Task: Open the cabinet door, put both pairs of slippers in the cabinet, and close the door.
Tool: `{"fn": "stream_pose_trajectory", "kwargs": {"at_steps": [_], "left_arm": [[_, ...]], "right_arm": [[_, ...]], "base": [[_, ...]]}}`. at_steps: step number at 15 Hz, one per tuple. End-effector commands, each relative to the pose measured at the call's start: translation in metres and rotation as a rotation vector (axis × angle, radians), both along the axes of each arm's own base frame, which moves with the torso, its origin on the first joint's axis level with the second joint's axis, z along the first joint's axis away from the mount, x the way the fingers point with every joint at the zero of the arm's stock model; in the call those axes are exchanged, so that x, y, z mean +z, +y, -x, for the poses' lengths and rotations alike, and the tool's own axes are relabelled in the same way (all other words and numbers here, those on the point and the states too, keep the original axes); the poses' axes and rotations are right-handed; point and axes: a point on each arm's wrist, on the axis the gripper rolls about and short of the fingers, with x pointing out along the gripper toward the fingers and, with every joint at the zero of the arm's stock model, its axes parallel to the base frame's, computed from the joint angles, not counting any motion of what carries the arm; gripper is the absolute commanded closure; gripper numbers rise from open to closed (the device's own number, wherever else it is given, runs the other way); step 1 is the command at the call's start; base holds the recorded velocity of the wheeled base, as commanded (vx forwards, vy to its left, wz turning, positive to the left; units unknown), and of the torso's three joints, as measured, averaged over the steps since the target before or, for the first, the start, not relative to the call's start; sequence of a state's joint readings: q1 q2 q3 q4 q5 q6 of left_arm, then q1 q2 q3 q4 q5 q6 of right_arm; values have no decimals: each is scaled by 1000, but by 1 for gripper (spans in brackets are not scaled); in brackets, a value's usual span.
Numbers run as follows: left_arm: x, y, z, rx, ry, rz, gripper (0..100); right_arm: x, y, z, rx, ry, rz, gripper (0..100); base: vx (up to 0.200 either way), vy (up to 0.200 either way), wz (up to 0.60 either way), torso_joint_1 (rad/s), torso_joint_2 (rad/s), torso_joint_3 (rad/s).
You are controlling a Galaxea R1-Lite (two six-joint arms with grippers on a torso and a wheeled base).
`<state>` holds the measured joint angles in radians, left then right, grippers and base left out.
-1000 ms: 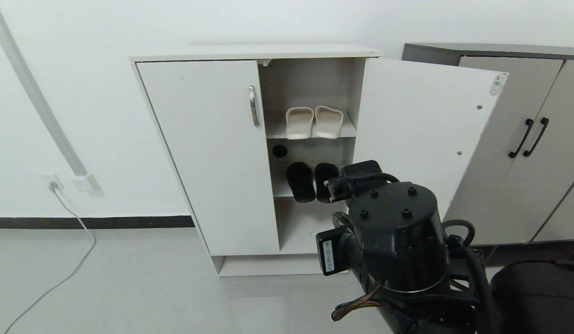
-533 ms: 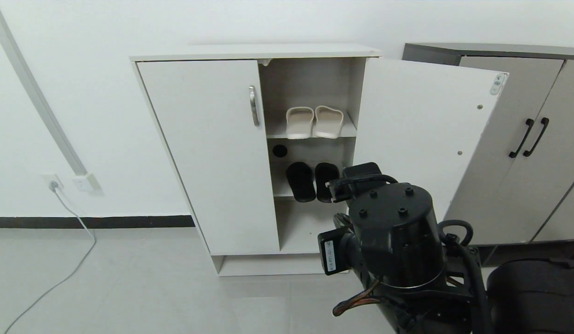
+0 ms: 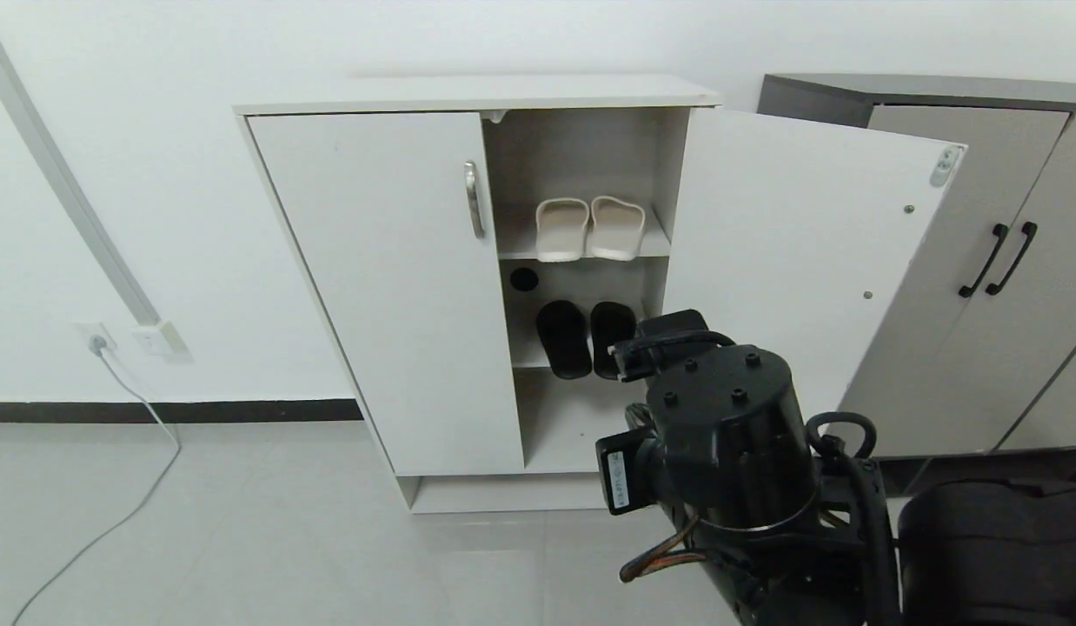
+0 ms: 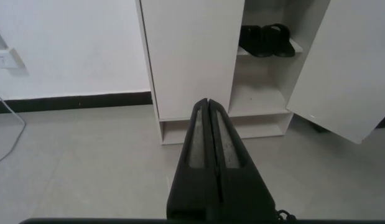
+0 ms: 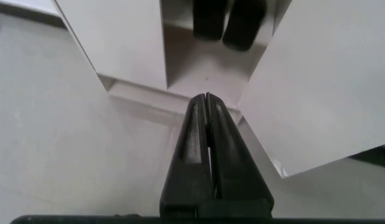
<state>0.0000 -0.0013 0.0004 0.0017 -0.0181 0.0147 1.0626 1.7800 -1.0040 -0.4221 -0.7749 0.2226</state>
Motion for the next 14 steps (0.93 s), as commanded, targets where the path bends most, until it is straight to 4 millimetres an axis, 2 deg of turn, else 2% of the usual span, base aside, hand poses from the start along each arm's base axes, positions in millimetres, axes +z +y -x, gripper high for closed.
{"fn": "stream_pose_trajectory", "kwargs": {"at_steps": [1, 5, 14], "left_arm": [[0, 0, 0, 0, -1, -1, 100], [0, 0, 0, 0, -1, -1, 100], [0, 0, 0, 0, -1, -1, 100]], "right_arm": [[-1, 1, 0, 2, 0, 1, 100], [0, 0, -1, -2, 0, -1, 100], [-1, 0, -2, 6, 4, -1, 100]], "base": [[0, 0, 0, 51, -471, -378], [0, 0, 0, 72, -520, -356], [0, 0, 0, 146, -470, -327]]}}
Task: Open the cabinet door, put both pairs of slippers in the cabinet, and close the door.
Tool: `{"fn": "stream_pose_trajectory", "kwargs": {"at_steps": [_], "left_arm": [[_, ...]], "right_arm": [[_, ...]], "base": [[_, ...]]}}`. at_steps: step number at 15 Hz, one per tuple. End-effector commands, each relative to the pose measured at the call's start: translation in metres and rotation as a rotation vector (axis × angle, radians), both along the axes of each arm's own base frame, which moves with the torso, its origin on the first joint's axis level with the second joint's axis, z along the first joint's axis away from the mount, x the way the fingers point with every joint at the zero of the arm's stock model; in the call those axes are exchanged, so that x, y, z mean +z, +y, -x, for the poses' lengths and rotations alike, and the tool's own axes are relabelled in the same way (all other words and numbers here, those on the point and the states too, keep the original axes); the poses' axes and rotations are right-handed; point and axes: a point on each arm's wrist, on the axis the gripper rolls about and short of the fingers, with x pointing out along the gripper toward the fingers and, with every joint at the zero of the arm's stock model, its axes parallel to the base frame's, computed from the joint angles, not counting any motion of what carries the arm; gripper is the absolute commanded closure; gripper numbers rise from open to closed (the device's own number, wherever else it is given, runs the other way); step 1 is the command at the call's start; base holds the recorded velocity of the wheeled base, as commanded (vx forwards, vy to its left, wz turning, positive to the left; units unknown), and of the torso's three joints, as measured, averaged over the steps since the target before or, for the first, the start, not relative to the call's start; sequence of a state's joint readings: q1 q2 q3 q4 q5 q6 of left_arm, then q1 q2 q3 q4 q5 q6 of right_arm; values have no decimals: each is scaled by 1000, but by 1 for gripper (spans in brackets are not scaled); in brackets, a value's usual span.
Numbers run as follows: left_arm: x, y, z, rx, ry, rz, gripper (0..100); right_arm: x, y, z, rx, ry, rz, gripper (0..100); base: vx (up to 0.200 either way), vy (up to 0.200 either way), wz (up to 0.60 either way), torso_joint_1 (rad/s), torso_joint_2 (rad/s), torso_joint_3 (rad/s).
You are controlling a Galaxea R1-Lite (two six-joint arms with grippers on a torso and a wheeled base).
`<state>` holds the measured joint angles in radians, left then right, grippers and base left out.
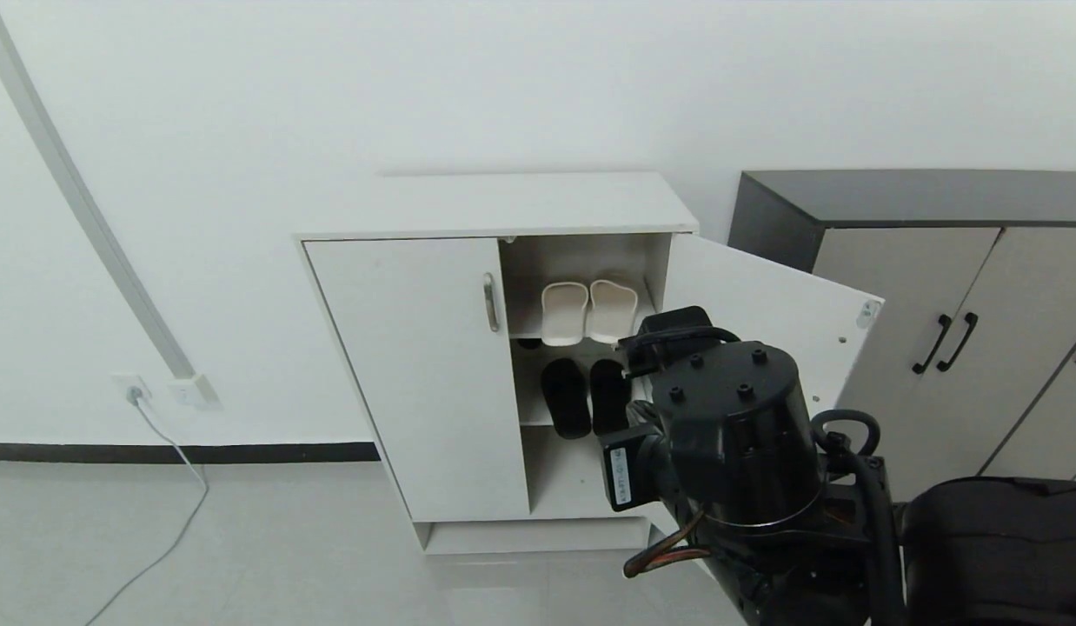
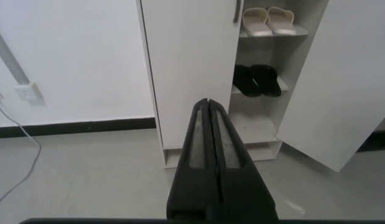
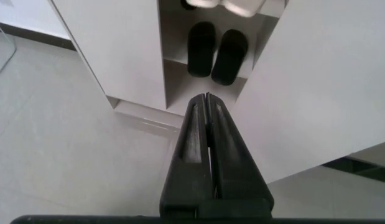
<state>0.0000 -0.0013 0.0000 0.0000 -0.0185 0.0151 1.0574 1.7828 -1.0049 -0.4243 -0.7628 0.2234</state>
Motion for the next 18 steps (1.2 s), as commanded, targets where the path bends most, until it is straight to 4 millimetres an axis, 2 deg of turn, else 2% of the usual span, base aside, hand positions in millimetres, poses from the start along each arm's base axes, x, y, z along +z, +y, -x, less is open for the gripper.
{"fn": "stream_pose_trajectory", "kwargs": {"at_steps": [1, 12, 18], "left_arm": [[0, 0, 0, 0, 1, 0, 100], [0, 0, 0, 2, 1, 0, 100], [0, 0, 0, 0, 1, 1, 100]], "right_arm": [[0, 1, 1, 4, 1, 0, 100], [1, 0, 0, 3, -1, -1, 100], [-4, -1, -6, -3, 10, 12, 100]], "base": [[0, 0, 0, 183, -496, -310], [0, 0, 0, 216, -531, -314], [0, 0, 0, 251, -555, -305]]}}
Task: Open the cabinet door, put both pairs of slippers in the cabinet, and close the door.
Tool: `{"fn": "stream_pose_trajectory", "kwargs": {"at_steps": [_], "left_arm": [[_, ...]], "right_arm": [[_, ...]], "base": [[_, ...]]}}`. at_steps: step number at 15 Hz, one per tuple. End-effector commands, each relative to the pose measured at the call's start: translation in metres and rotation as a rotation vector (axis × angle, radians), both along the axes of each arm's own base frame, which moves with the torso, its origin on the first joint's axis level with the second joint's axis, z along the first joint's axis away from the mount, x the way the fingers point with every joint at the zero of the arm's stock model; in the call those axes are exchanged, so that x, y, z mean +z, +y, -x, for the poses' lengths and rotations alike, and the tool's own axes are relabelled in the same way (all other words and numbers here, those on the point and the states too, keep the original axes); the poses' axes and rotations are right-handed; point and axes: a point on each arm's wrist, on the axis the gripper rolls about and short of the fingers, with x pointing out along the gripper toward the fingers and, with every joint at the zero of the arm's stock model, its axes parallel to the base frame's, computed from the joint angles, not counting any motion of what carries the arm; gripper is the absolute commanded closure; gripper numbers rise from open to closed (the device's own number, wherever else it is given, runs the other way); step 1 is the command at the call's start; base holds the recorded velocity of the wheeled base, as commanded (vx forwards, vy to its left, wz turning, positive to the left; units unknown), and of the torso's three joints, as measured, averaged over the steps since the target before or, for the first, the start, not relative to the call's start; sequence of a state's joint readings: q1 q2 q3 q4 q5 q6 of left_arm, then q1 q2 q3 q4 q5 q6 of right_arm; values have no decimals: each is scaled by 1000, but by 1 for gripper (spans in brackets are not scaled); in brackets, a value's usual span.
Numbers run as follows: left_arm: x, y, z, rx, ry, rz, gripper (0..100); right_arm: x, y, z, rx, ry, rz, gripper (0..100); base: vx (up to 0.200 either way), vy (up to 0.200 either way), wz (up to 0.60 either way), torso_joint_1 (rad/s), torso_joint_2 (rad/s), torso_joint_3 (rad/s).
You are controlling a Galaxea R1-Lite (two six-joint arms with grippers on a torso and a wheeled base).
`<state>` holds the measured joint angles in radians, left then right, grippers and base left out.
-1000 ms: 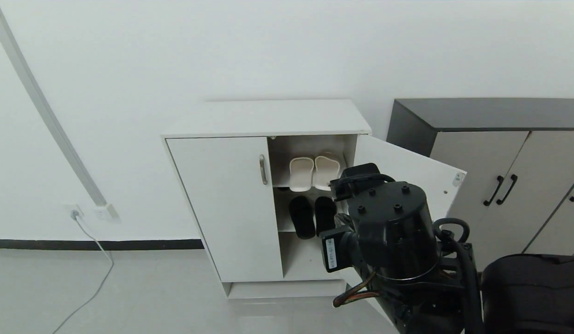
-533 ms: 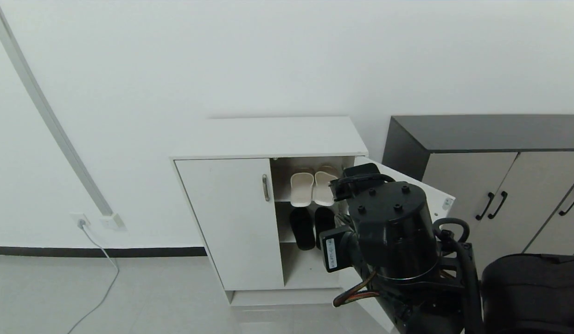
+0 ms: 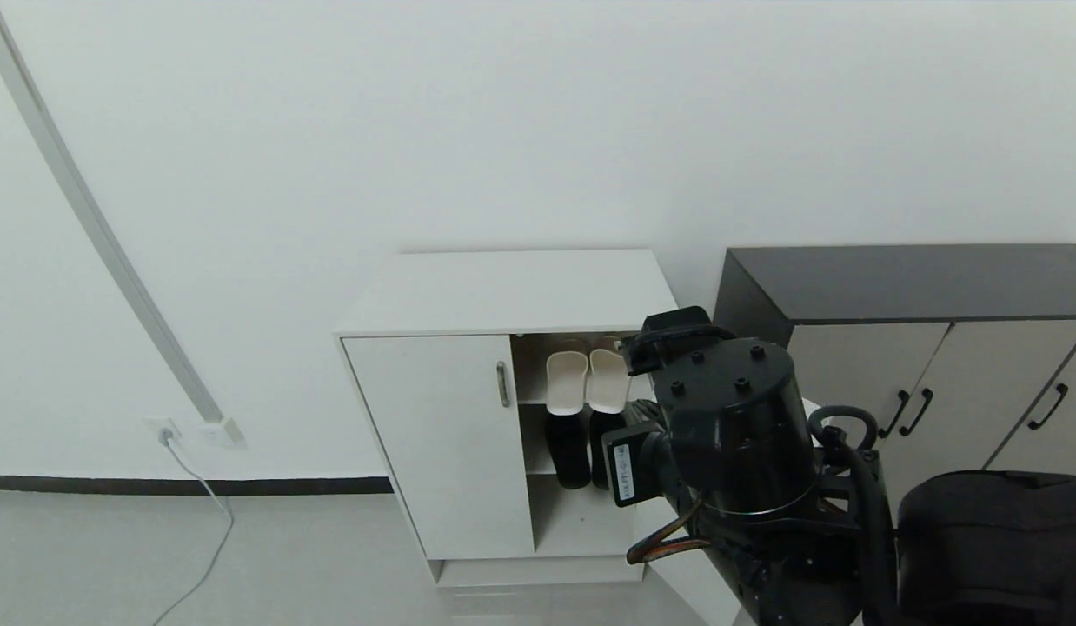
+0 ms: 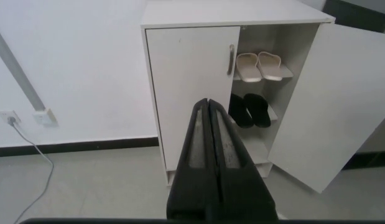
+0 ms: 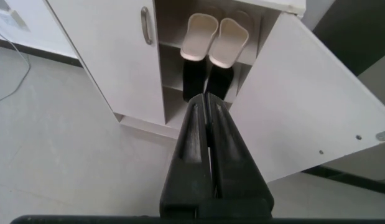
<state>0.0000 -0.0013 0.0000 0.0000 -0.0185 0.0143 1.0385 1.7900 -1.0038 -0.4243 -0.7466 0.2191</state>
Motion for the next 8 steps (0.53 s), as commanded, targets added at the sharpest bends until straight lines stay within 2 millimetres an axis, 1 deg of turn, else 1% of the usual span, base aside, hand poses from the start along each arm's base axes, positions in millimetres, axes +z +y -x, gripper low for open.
{"fn": "stream_pose_trajectory", "kwargs": {"at_steps": [1, 4, 5, 8], "left_arm": [[0, 0, 0, 0, 1, 0, 100], [0, 0, 0, 0, 1, -1, 100], [0, 0, 0, 0, 1, -1, 100], [0, 0, 0, 0, 1, 0, 100]], "right_arm": [[-2, 1, 0, 0, 2, 4, 100], [-3, 0, -1, -4, 4, 7, 100], [-4, 0, -2, -5, 6, 9, 100], [-4, 0, -3, 3, 11, 7, 100]], "base": [[0, 0, 0, 178, -417, -217], [0, 0, 0, 178, -390, -211], [0, 0, 0, 115, -281, -134], [0, 0, -600, 23, -37, -22]]}}
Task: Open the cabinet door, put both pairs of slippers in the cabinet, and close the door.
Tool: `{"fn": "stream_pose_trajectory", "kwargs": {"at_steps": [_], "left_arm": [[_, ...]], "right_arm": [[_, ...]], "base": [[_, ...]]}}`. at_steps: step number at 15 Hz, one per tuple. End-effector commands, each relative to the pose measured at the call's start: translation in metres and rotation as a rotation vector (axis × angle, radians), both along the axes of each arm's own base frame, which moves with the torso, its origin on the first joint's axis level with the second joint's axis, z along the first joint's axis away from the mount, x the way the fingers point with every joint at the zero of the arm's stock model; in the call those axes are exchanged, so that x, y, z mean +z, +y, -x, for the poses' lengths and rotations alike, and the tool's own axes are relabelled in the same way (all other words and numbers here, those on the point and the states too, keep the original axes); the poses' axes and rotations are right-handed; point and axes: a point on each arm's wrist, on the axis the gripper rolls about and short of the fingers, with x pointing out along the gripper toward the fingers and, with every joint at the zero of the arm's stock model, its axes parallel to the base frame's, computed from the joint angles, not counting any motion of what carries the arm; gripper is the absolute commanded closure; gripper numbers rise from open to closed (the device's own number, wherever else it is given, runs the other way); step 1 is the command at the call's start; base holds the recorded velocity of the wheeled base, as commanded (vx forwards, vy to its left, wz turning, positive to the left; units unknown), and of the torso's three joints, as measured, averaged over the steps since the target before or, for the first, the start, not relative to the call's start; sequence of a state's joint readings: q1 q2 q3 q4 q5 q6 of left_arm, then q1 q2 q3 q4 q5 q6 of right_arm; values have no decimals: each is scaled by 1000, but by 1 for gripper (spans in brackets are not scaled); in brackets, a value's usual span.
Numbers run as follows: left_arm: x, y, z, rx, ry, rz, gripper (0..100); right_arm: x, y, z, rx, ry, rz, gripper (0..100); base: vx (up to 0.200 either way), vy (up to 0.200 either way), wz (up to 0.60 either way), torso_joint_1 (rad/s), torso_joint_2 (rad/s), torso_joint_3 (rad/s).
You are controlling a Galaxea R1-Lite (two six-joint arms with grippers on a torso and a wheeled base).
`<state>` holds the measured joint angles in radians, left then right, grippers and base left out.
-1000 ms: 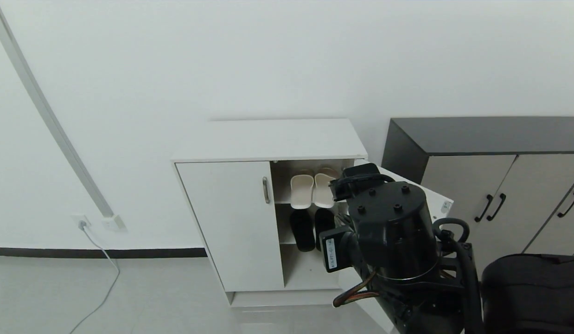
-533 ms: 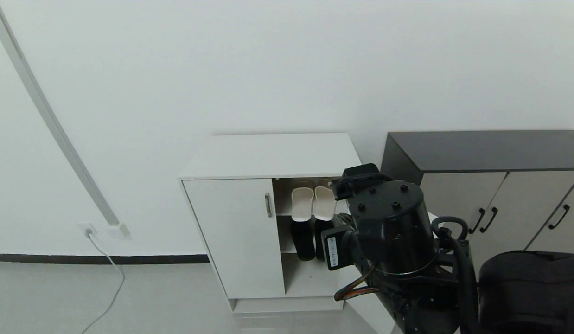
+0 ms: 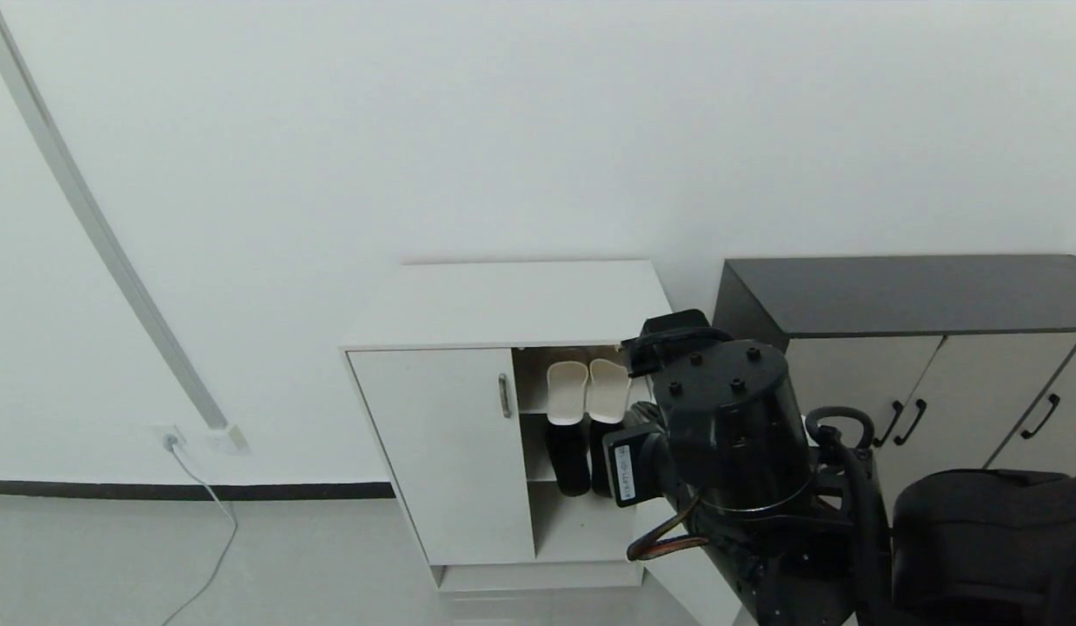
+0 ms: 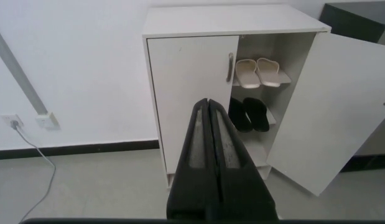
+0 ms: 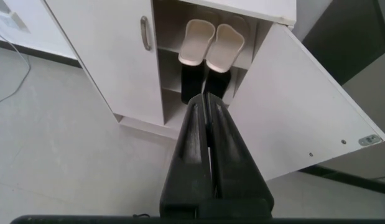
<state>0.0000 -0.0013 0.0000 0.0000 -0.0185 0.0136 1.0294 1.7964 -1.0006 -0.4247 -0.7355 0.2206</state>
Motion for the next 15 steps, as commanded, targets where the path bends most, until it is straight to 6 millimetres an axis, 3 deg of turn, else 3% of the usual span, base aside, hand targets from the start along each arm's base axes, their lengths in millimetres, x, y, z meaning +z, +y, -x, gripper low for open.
{"fn": "stream_pose_trajectory", "kwargs": {"at_steps": [1, 6, 13, 15], "left_arm": [[0, 0, 0, 0, 1, 0, 100], [0, 0, 0, 0, 1, -2, 100], [0, 0, 0, 0, 3, 0, 100], [0, 0, 0, 0, 1, -2, 100]], "right_arm": [[-2, -1, -1, -2, 4, 6, 100], [-6, -6, -15, -40, 11, 19, 100], [-17, -34, -96, -39, 3, -84, 100], [-20, -38, -118, -79, -4, -91, 100]], "base": [[0, 0, -600, 7, -7, 2], [0, 0, -480, 6, -1, 3], [0, 0, 0, 0, 0, 0], [-200, 0, 0, 5, 5, 5]]}}
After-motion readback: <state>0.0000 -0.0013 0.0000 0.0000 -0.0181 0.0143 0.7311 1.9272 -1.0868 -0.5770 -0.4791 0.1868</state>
